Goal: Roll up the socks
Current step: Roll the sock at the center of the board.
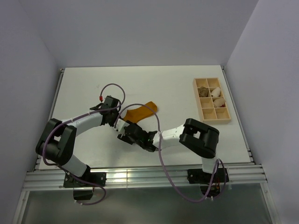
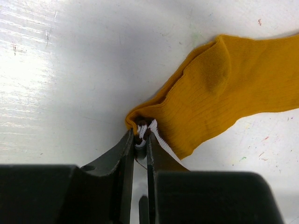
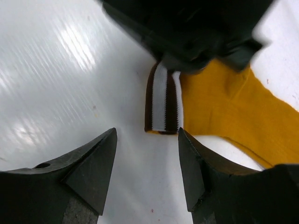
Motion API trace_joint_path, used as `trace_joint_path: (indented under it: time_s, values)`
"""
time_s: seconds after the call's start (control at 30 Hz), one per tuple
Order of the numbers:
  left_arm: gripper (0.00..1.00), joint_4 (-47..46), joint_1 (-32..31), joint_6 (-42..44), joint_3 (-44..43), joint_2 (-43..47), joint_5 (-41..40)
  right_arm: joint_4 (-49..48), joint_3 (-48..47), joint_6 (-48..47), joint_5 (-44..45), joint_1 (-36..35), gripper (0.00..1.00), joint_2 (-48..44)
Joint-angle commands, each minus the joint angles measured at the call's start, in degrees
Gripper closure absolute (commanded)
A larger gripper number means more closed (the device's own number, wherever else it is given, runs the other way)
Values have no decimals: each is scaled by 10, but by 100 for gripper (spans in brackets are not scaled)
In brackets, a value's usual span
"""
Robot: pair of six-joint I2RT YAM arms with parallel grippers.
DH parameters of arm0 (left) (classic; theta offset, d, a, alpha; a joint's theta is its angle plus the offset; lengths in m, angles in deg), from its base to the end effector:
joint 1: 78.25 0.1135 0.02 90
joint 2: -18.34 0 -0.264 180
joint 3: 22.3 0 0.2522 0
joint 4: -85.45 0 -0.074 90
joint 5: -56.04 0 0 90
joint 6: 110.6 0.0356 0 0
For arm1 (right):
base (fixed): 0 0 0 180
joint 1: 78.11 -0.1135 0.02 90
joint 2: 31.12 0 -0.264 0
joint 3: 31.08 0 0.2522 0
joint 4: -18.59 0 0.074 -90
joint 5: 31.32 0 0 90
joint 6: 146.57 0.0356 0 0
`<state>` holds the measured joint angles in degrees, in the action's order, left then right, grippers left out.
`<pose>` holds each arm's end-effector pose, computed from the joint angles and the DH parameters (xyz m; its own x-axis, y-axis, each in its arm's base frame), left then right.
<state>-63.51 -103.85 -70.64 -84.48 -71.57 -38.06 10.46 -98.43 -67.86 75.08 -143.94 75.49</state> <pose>0.2713 -0.1272 0.1665 -0.8000 -0.4645 -0.3799 -0.3358 0.8712 -0.3581 0.1661 0.3456 0.1510 -0.0556 -0.5826 -0.8109 -0.8027 0.5091 -0.3107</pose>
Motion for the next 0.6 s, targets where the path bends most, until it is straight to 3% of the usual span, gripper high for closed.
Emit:
trace_joint_path:
  time_s: [0.0,0.37,0.57]
  values:
    - [99,23,-4,17,-15,-9,11,-39,-21,-58,67,-17,38,23]
    - [99,23,-7,18,-18,-15,22,-61,-35,-90,114,-28,44,75]
    - [99,22,-7,15,-18,-13,23,-50,-45,-90,107,-29,59,91]
